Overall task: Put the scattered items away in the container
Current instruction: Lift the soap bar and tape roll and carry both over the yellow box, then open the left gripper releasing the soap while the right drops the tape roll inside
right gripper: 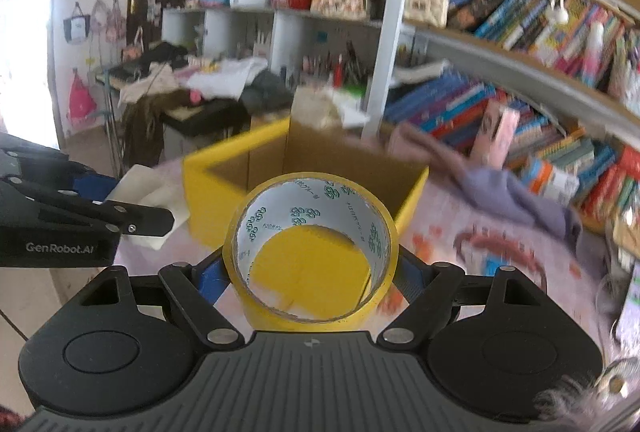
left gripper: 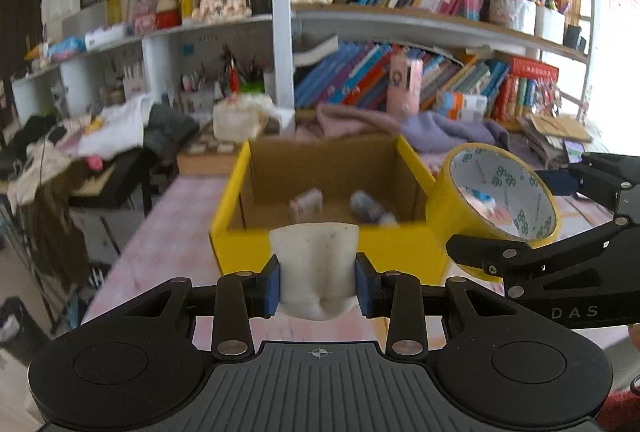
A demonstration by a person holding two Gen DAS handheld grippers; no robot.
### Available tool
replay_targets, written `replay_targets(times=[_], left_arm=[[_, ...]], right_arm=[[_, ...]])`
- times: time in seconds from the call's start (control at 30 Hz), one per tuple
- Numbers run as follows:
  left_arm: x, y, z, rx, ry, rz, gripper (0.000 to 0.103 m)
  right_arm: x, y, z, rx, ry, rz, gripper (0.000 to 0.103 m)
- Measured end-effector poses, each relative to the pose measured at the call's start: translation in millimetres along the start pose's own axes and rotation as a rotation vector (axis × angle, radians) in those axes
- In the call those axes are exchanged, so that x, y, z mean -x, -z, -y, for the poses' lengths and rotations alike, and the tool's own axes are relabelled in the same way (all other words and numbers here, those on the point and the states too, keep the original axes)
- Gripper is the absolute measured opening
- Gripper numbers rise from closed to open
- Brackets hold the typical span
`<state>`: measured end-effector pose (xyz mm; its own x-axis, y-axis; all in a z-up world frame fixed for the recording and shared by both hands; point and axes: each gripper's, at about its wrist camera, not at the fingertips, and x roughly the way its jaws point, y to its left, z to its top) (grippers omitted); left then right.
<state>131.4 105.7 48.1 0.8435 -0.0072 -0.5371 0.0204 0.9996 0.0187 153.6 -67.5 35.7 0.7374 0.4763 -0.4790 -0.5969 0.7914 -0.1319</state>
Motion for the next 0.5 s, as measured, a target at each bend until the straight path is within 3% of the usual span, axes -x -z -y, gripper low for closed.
replay_targets(times=[0.27,0.5], left_arm=[[-46.4,-45.0,-13.7,-0.012,-0.02,0.029,0.035],[-97.8,-60.2,-16.4,-0.072,-0.015,-0.041,0.035]], right_arm=[[-57.7,-42.6,26.0,0.042,-0.021,0.041,0.081],[-111.4,-51.8,38.1,0.081,-0.058,-0.017,0.081]])
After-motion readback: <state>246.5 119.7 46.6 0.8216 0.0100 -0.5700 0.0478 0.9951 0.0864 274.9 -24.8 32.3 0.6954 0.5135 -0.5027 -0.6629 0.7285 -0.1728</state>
